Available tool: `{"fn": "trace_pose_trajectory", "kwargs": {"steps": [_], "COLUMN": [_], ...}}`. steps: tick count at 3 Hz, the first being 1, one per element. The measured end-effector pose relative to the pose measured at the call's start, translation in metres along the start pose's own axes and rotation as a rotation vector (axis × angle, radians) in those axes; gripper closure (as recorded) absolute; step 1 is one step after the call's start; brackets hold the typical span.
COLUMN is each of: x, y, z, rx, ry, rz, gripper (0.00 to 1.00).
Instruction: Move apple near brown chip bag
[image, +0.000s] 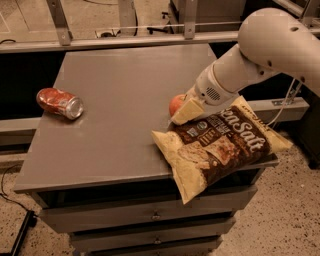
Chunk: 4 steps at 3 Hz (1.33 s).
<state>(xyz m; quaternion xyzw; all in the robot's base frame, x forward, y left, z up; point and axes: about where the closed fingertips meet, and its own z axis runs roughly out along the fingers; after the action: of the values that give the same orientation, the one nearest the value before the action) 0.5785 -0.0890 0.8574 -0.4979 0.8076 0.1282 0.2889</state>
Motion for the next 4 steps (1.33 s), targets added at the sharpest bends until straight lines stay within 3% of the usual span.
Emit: {"fn": "trace_pose_trajectory", "kwargs": {"steps": [1, 3, 4], "x": [0.002, 0.009, 0.026], "y": [0.001, -0.014, -0.047], "z": [-0.001, -0.016, -0.043], "rx": [0.002, 0.032, 0.059], "ry": [-0.001, -0.035, -0.127], "rz": [0.001, 0.025, 0.062], "gripper": [0.0, 0.0, 0.0]}}
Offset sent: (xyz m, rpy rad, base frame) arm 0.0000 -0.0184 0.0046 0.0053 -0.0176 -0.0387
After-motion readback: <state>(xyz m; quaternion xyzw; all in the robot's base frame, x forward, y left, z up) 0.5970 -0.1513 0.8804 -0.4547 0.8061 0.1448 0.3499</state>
